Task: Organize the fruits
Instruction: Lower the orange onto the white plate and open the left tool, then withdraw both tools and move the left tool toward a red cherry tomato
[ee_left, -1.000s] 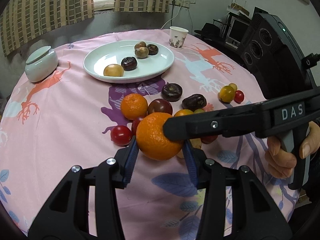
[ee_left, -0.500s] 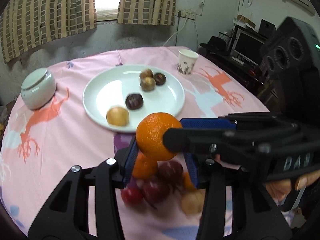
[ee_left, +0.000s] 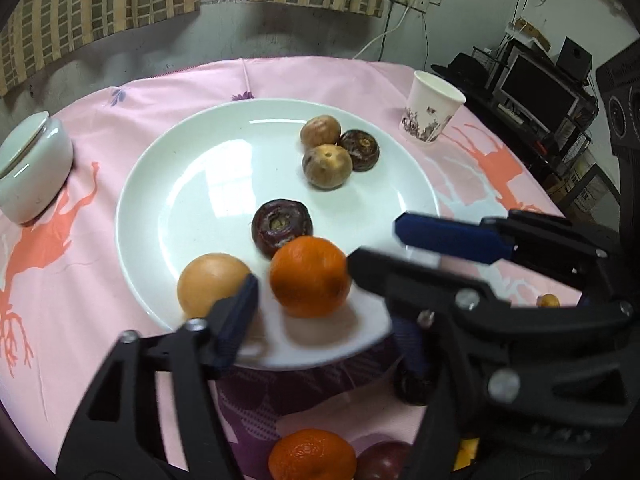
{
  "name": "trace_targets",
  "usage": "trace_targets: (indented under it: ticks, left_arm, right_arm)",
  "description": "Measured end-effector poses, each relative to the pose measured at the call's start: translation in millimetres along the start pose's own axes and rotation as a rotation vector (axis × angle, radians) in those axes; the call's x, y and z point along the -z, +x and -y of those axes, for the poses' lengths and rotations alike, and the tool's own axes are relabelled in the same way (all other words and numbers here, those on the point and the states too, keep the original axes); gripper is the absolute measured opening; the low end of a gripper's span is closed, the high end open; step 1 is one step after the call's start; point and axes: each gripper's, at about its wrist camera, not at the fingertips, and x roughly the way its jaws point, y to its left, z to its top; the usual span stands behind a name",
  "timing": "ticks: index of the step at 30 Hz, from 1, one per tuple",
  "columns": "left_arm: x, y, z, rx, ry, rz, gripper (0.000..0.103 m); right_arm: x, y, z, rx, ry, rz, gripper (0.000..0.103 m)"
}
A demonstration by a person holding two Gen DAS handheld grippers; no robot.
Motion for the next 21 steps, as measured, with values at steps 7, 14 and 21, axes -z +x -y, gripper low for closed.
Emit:
trace_targets:
  ticks: [7, 14, 21]
  left_arm:
    - [3.9, -39.3, 6.3, -0.097, 0.048, 0.055, 0.088]
    - [34.4, -86.8, 7.0, -0.11, -0.019, 0.079, 0.088]
    - [88.9, -125.1, 20.3, -0.12, -0.088, 0.107, 0.089]
  right_arm:
    - [12.6, -36.1, 7.2, -0.005, 0.045, 0.047, 0.04]
    - [54.5, -86.9, 13.1, -0.043, 0.109, 0.06, 0.04]
    - [109.4, -125.6, 11.6, -0.011, 0.104, 0.069, 0.046]
